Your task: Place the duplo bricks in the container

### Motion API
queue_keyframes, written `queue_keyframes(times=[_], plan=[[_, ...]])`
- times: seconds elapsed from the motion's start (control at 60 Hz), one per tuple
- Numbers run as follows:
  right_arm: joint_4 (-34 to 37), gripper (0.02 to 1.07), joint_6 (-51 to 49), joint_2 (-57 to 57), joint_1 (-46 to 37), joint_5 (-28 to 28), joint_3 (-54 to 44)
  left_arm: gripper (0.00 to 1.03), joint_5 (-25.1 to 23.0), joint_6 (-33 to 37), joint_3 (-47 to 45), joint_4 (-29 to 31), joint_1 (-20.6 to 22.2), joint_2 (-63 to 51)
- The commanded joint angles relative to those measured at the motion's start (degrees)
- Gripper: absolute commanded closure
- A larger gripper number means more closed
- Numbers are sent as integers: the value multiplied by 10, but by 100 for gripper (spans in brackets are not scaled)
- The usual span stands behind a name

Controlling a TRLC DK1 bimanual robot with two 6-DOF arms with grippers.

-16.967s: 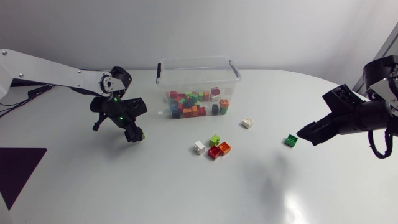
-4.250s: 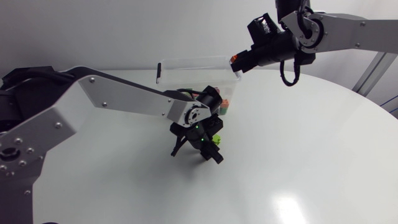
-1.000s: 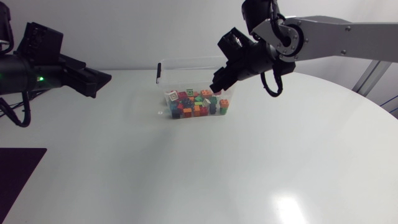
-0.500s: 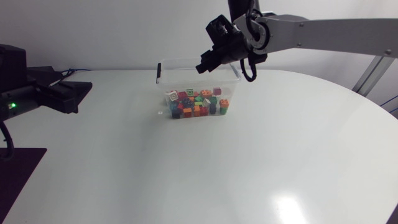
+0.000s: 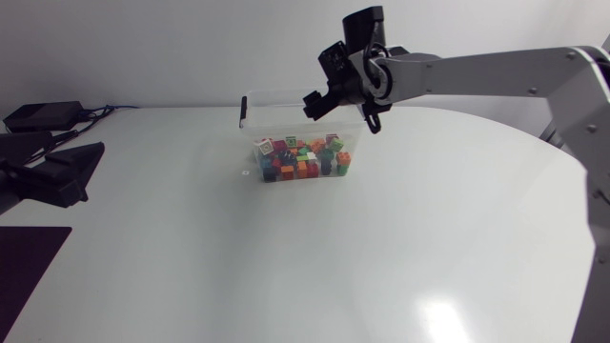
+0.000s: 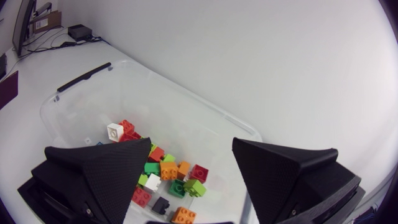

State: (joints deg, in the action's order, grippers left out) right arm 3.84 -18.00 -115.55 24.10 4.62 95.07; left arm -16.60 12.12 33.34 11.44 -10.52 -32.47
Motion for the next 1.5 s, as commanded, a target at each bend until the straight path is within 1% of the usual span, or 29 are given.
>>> queue_keyframes(times=[0.0,0.083,0.183,0.4,0.617,0.733,0.917,1.05,1.3,1.483], plan=[[-30,7,12,85,-16,16,-64,5,-12,-12,-21,-4,-15,16],[-66,7,16,156,-27,44,-133,5,-13,-23,-39,-5,-19,43],[-84,7,15,235,-39,70,-209,5,-13,-36,-57,-8,-18,74],[-95,7,13,400,-48,127,-342,5,-13,-52,-82,-9,-13,130],[-83,7,6,544,-41,178,-433,6,-13,-54,-98,-8,-16,159],[-85,7,-11,609,-43,190,-479,6,-12,-59,-110,-12,-17,172],[-79,7,-27,715,-50,197,-543,7,-12,-67,-137,-18,-16,231],[-52,7,-27,807,-50,202,-582,7,-12,-72,-144,-20,-13,248],[-9,7,-34,939,-58,227,-635,7,-12,-72,-152,-24,-15,261],[28,7,-41,1021,-74,226,-666,7,-12,-72,-168,-27,-11,289]])
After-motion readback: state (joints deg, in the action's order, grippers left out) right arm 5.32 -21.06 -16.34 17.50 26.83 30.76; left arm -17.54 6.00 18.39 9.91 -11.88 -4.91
